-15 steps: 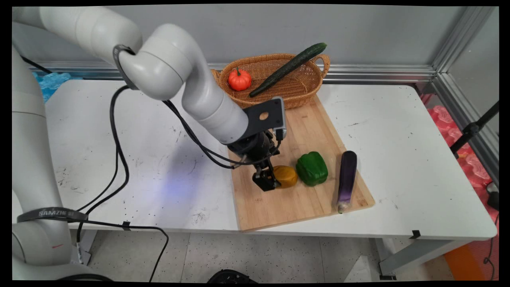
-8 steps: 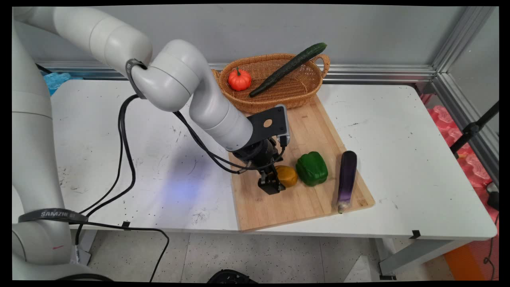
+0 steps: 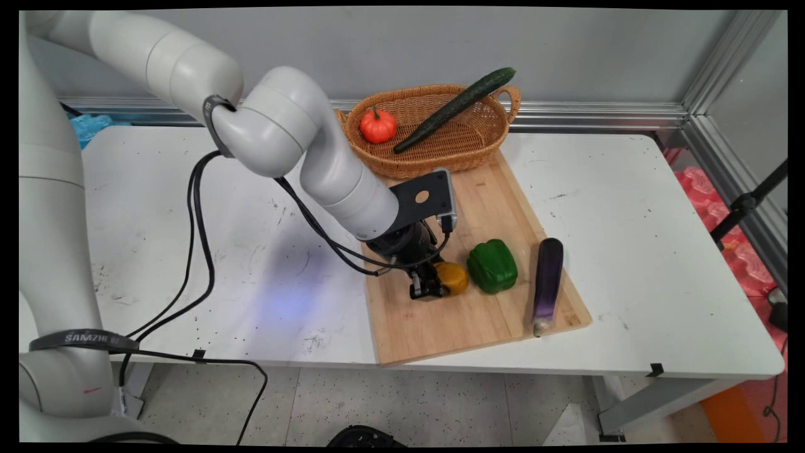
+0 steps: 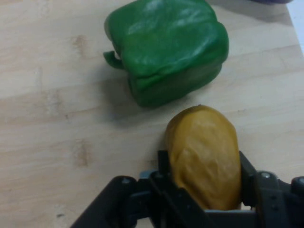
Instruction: Place the picked object in the vegetable basket
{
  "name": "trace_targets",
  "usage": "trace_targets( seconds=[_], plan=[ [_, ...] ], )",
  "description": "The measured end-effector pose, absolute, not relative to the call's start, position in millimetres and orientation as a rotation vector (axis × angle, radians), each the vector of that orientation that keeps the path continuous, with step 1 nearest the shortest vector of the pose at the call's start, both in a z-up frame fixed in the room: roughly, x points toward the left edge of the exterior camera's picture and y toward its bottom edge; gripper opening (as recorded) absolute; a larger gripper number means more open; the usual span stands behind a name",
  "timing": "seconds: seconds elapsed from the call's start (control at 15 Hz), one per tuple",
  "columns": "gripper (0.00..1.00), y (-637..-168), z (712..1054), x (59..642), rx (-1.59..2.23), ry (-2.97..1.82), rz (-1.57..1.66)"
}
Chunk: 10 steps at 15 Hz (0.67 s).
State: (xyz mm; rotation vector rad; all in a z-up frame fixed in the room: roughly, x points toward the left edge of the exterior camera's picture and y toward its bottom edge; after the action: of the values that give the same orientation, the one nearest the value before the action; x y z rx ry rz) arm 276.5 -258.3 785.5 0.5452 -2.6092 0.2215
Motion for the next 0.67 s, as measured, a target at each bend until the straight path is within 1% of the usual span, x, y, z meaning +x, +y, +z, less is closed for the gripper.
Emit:
trace_targets(
  seconds=[0.4,0.53,0.67],
  plan=[
    [0.0,-283,825,286,0.49,-2.611,0.197],
    [0.0,-305,847,289,0.484,-2.592,0.216],
    [0.0,-323,861,290,0.484,-2.574,0.238]
  ],
)
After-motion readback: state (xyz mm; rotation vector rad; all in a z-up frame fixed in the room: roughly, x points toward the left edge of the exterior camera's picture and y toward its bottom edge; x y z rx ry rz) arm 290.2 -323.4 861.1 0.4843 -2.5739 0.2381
